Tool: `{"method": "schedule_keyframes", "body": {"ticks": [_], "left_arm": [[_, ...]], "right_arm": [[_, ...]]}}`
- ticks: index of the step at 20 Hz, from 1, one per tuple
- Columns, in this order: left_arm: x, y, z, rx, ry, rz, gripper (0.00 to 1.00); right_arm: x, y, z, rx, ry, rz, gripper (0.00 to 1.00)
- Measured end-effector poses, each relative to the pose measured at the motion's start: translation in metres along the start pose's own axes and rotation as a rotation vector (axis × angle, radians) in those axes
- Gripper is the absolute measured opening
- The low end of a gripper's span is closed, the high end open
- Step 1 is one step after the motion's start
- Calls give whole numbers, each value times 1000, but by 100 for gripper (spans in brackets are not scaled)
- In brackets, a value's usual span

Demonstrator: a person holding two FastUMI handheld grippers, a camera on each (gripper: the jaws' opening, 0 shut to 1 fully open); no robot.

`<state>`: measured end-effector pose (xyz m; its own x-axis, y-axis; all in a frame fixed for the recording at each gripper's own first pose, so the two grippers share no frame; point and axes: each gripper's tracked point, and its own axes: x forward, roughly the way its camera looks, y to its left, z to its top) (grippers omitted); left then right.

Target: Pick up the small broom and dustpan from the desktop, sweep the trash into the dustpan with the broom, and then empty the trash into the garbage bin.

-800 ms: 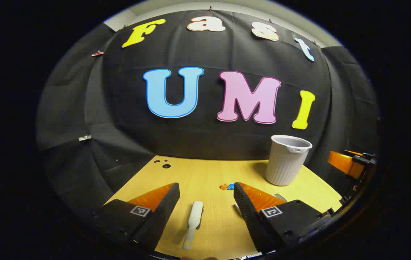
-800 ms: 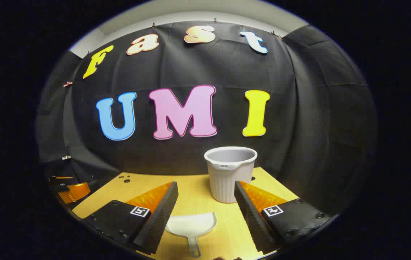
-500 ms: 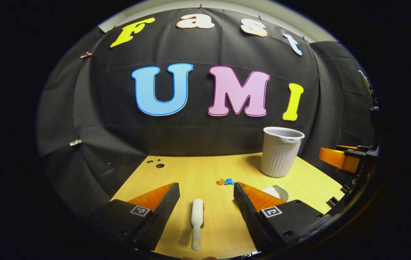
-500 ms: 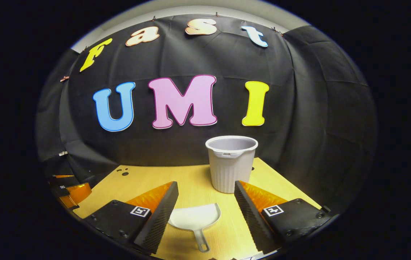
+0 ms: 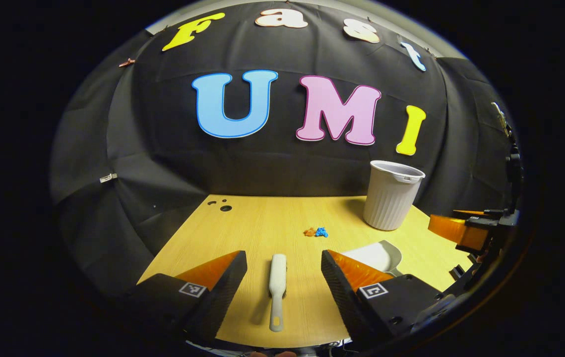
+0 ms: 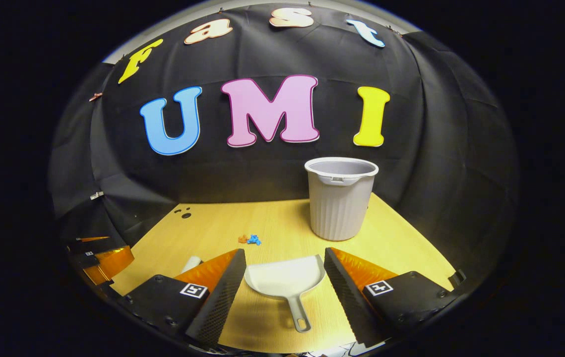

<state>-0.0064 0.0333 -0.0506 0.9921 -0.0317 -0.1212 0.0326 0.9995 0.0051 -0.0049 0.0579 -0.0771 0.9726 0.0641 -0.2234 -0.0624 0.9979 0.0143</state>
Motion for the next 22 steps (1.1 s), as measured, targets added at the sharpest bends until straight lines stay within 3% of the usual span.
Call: {"method": "schedule_keyframes", "body": {"ticks": [8,15,22], "left_arm": [[20,-4,-22,-23,89,1,96],[49,4,-40,36,147,18,96],[80,-1,-129,-78,486,-30,96]], "right_arm": [[12,-6,-18,-2,78,18,99],[23,-10,-29,-24,117,52,99],[31,-26,-59,8,216,37,99]]}}
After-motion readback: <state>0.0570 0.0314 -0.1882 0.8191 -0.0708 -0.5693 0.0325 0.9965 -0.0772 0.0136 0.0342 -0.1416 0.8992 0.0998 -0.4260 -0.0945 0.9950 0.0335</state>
